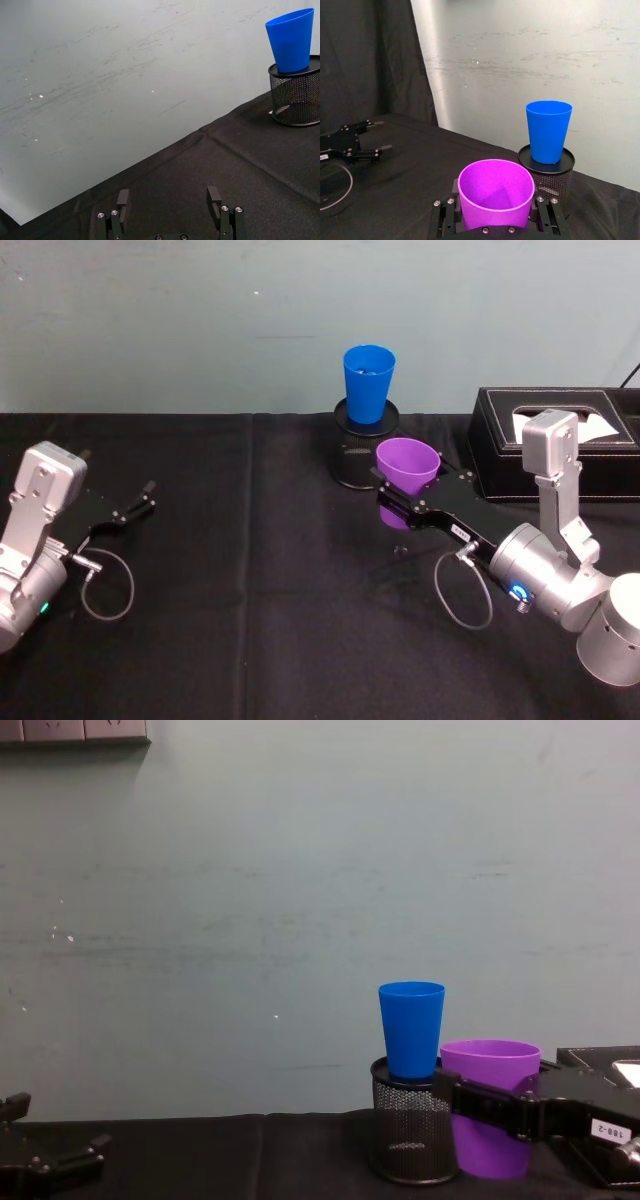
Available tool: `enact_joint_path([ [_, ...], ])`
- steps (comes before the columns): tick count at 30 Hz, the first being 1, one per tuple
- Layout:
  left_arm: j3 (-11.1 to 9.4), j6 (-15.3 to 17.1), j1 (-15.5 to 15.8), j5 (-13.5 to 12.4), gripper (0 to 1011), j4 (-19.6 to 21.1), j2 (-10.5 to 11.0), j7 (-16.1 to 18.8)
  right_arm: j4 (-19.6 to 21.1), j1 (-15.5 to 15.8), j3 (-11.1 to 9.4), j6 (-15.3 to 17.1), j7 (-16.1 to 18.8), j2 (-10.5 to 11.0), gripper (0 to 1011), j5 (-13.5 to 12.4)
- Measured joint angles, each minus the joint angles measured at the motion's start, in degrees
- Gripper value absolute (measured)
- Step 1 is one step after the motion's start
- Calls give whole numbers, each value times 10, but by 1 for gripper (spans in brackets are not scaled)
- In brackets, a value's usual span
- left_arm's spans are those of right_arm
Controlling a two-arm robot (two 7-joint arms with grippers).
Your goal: Pick up one cup with a gripper and tap it against the other cup.
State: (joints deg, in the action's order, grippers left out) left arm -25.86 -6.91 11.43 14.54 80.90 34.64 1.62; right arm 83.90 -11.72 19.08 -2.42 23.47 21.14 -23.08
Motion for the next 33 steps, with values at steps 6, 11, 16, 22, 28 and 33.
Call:
enact_joint_path([
  [6, 0, 0, 0, 0, 1000, 0, 0, 0, 0, 0, 0, -1, 0, 0, 729, 0],
  [11, 0, 0, 0, 0, 1000, 0, 0, 0, 0, -1, 1, -1, 0, 0, 729, 0],
  [16, 0, 0, 0, 0, 1000, 0, 0, 0, 0, -1, 1, -1, 0, 0, 729, 1],
  [22, 0, 0, 0, 0, 1000, 0, 0, 0, -1, -1, 1, -2, 0, 0, 729, 1],
  [28, 0, 0, 0, 0, 1000, 0, 0, 0, -1, -1, 1, -2, 0, 0, 729, 1],
  [33, 0, 0, 0, 0, 1000, 0, 0, 0, -1, -1, 1, -2, 0, 0, 729, 1],
])
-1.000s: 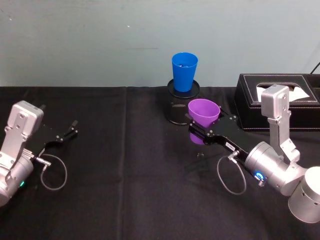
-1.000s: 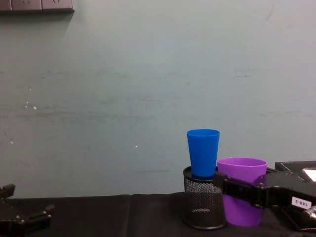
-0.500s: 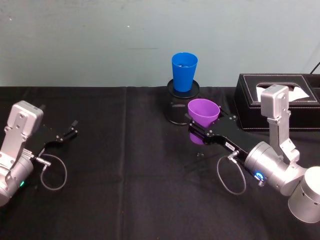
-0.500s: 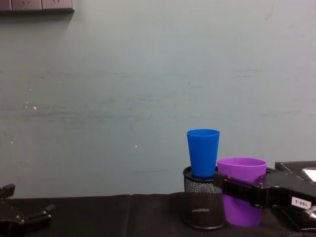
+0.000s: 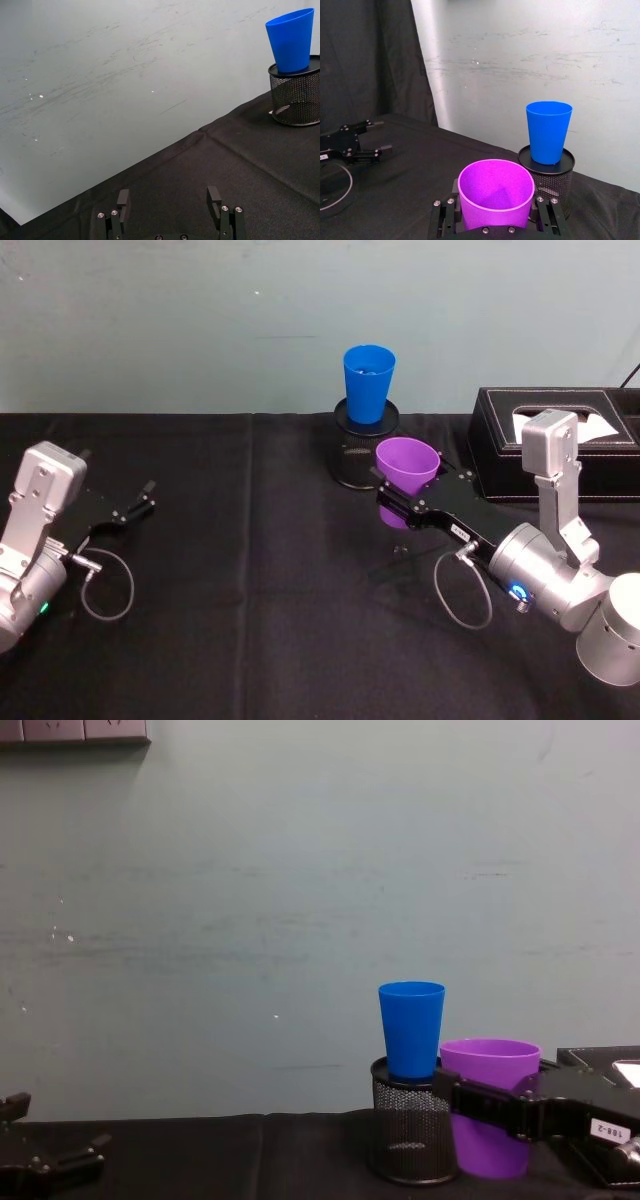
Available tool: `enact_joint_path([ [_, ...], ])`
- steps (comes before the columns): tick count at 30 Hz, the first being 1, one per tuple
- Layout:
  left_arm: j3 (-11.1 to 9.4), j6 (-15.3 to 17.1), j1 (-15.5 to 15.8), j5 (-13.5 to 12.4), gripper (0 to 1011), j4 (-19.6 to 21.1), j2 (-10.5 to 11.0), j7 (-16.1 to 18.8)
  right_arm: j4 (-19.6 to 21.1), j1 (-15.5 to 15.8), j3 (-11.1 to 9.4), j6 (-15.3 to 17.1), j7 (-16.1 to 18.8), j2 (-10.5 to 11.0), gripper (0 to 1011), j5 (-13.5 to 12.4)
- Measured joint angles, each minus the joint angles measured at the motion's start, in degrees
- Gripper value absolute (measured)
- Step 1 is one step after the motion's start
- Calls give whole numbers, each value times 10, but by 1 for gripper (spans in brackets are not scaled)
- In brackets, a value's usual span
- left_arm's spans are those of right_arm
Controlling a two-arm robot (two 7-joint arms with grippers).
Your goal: Pick up one cup with a gripper and tap it against the other cup.
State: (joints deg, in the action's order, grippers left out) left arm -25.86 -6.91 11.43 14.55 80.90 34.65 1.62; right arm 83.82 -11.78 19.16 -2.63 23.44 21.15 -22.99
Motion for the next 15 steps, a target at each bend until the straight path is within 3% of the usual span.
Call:
enact_joint_path([
  [15, 0, 0, 0, 0, 1000, 0, 0, 0, 0, 0, 0, 0, -1, 0, 729, 0],
])
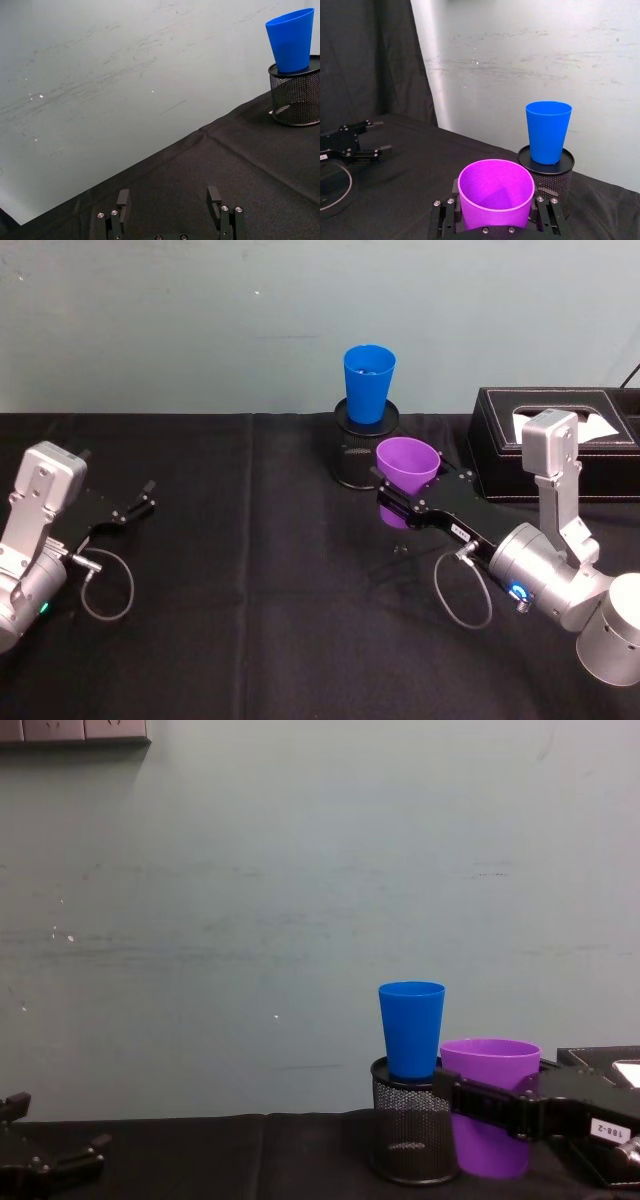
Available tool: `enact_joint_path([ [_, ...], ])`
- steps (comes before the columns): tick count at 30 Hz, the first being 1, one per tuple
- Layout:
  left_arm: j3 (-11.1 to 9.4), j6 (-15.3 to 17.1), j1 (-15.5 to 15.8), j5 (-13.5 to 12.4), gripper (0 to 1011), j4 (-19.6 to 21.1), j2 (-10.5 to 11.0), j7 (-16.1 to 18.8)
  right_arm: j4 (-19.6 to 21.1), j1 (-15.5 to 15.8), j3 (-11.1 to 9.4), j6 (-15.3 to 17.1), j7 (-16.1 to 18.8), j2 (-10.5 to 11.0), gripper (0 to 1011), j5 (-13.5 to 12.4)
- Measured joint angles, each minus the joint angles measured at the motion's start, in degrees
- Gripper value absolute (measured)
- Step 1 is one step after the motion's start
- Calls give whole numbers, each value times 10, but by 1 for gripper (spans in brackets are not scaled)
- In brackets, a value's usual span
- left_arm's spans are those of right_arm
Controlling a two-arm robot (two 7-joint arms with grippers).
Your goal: Pick up one cup with a gripper and tap it against the other cup.
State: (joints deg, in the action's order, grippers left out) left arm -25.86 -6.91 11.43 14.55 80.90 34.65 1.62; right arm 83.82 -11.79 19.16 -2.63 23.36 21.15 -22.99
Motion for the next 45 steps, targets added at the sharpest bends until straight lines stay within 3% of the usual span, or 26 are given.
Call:
enact_joint_path([
  [45, 0, 0, 0, 0, 1000, 0, 0, 0, 0, 0, 0, 0, 0, 0, 729, 0],
])
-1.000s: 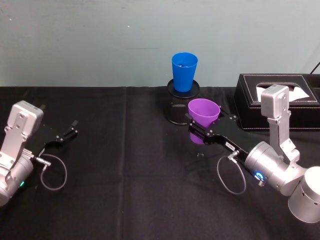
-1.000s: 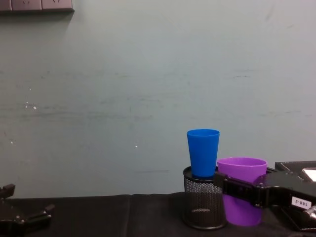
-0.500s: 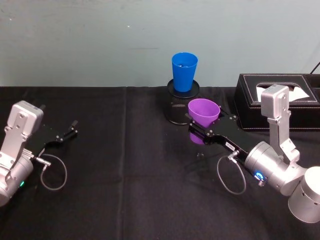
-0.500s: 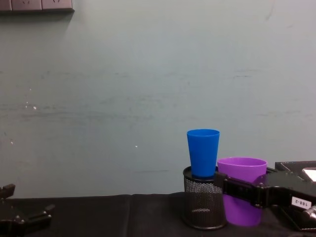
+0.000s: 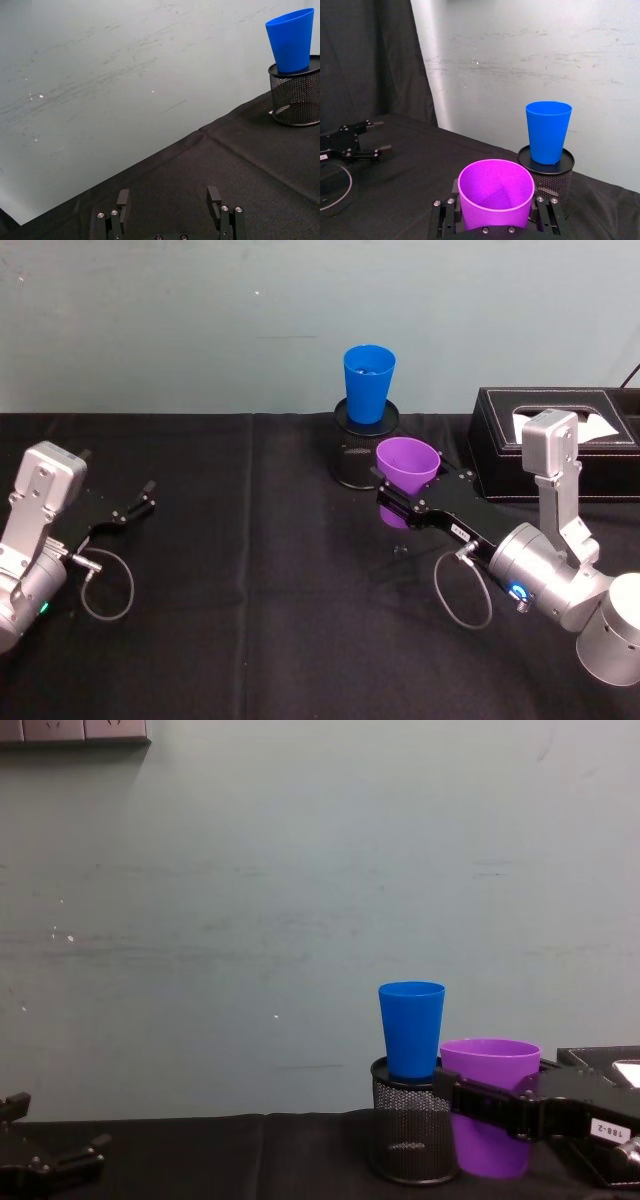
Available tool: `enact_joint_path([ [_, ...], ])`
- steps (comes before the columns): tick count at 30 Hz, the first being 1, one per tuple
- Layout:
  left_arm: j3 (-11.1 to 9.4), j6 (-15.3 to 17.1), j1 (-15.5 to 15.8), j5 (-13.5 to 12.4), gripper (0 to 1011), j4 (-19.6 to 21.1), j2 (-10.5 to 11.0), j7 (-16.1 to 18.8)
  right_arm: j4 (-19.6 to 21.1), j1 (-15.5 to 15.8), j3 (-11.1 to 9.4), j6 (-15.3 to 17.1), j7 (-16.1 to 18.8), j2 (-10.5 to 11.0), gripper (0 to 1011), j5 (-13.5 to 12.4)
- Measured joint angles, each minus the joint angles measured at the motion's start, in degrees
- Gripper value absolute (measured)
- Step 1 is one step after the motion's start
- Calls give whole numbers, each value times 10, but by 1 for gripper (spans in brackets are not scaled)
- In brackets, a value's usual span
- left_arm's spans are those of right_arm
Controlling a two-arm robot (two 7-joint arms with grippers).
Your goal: Pick up one cup with a gripper and tap it against the other cup.
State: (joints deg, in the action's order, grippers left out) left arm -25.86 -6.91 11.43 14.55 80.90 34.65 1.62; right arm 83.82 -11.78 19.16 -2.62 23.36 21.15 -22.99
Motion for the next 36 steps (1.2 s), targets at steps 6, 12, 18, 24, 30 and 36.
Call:
enact_joint_path([
  [6, 0, 0, 0, 0, 1000, 0, 0, 0, 0, 0, 0, 0, 0, 0, 729, 0],
  [12, 0, 0, 0, 0, 1000, 0, 0, 0, 0, 0, 0, 0, 0, 0, 729, 0],
  [18, 0, 0, 0, 0, 1000, 0, 0, 0, 0, 0, 0, 0, 0, 0, 729, 0],
  [24, 0, 0, 0, 0, 1000, 0, 0, 0, 0, 0, 0, 0, 0, 0, 729, 0],
  [30, 0, 0, 0, 0, 1000, 0, 0, 0, 0, 0, 0, 0, 0, 0, 729, 0],
  [36, 0, 0, 0, 0, 1000, 0, 0, 0, 0, 0, 0, 0, 0, 0, 729, 0],
])
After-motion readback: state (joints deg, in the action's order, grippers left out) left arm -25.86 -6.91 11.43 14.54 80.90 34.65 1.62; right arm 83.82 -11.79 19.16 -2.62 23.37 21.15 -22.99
